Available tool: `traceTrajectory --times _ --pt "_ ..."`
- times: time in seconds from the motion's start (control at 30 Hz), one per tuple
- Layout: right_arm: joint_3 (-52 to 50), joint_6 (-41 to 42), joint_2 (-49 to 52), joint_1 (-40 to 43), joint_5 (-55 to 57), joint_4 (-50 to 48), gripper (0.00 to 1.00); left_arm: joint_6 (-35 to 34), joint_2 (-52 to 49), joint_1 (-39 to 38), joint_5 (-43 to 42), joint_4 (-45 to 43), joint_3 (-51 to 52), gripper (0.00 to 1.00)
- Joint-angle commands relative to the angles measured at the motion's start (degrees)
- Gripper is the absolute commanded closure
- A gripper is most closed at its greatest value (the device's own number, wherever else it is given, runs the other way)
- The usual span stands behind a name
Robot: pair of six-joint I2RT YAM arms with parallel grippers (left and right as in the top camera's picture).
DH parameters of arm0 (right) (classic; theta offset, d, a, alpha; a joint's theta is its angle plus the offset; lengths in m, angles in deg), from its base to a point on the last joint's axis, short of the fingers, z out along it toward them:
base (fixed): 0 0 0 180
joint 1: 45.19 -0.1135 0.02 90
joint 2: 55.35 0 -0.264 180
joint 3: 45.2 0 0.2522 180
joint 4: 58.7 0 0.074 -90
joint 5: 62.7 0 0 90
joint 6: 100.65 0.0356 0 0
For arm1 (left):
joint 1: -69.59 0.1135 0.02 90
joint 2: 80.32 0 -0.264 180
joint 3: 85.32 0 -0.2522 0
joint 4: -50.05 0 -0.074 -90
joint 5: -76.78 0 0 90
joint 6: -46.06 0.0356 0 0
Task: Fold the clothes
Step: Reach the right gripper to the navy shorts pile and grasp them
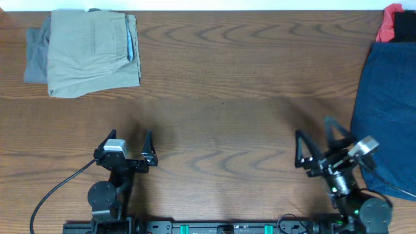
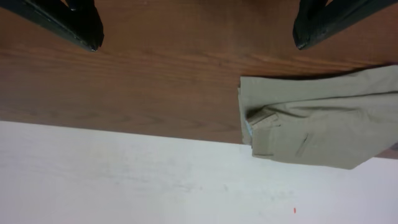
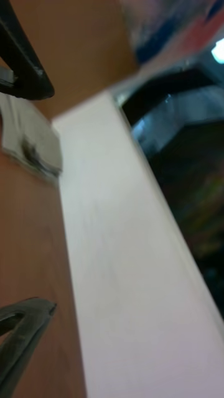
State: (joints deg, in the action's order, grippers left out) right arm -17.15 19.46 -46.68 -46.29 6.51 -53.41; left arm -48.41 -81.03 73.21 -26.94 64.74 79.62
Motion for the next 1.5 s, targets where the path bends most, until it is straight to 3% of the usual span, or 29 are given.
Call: traceTrajectory --times 0.0,0.3,0.47,0.63,0.83,1.07,1.27,1.47 --pt "9.44 -13.53 8.68 -0.35 9.92 2.62 0.01 0.15 0.09 -0.22 -0.57 1.81 1.07 0.02" --pt "40.85 -23.15 46.47 1.62 33.77 18.16 0.01 0.17 0.09 -0.22 -0.57 1.81 1.07 0.02" --pt "64.52 -28.33 72.28 7.52 34.34 36.0 0.01 0.15 0.09 -0.22 -0.57 1.81 1.07 0.02" --pt "79.41 -28.94 88.5 10.99 37.11 42.62 0.01 0.17 0.09 -0.22 -0.57 1.81 1.07 0.02" --pt "84.78 -35.6 101.68 13.53 37.7 38.34 0.01 0.15 0.09 -0.22 -0.57 1.81 1.07 0.02" --pt "87.19 -36.65 115.14 16.26 47.06 34.36 0.05 0.15 0.09 -0.22 -0.57 1.81 1.07 0.02" --pt "87.19 -36.59 121.79 19.32 47.3 30.93 0.12 0.17 0.09 -0.22 -0.57 1.81 1.07 0.02" --pt "87.19 -36.61 126.73 19.91 45.11 30.56 0.12 0.15 0.09 -0.22 -0.57 1.81 1.07 0.02"
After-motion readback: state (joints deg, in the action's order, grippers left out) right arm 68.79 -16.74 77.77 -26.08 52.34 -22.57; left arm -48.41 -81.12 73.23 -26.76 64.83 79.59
